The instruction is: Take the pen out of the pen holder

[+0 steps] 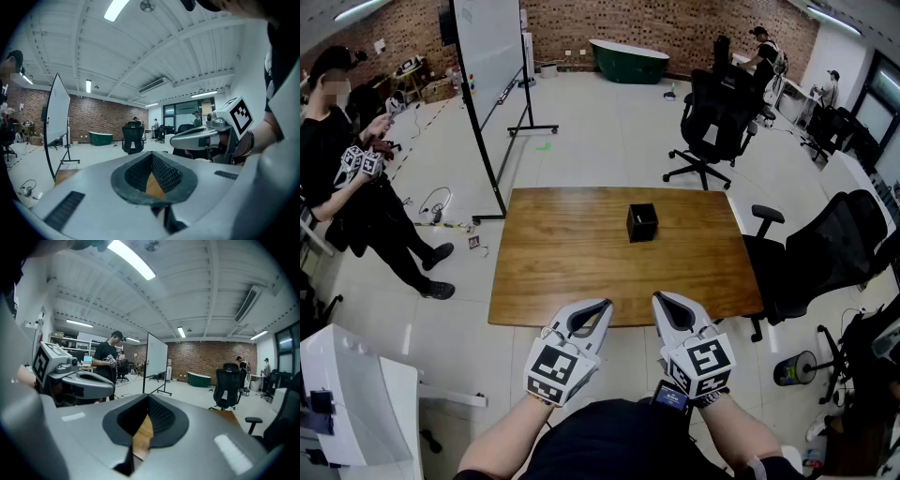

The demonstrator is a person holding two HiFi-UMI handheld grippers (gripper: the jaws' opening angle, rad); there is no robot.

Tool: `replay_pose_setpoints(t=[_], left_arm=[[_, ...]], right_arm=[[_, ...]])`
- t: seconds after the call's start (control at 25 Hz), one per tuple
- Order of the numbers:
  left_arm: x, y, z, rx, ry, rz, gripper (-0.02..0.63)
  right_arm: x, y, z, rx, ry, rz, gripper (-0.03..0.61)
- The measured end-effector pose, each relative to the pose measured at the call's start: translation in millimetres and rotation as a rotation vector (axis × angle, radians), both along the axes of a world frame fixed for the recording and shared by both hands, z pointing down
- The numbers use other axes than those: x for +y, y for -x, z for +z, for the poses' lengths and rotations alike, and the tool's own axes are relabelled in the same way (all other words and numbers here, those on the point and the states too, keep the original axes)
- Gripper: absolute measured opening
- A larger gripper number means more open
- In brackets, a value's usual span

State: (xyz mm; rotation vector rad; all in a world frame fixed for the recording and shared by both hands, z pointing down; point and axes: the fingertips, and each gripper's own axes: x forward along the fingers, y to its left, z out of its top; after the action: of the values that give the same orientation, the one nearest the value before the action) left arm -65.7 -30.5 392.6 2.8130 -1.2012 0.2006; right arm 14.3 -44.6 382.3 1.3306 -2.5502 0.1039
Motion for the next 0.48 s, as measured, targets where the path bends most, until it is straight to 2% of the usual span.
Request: replay_pose_setpoints(t=[0.24,0.48], left_arm=[[-12.3,18.5,8.7,-0.001,0.019,-0.02,0.005],[-39.9,14.1,19.1,-0.017,0.045,-0.018,0.005]], right_arm=[[-36.5,0.5,10.6,0.075,0.007,0.004,0.002],[-91.9,-6.7,29.8,0.124,0.031,0.008,0.029]])
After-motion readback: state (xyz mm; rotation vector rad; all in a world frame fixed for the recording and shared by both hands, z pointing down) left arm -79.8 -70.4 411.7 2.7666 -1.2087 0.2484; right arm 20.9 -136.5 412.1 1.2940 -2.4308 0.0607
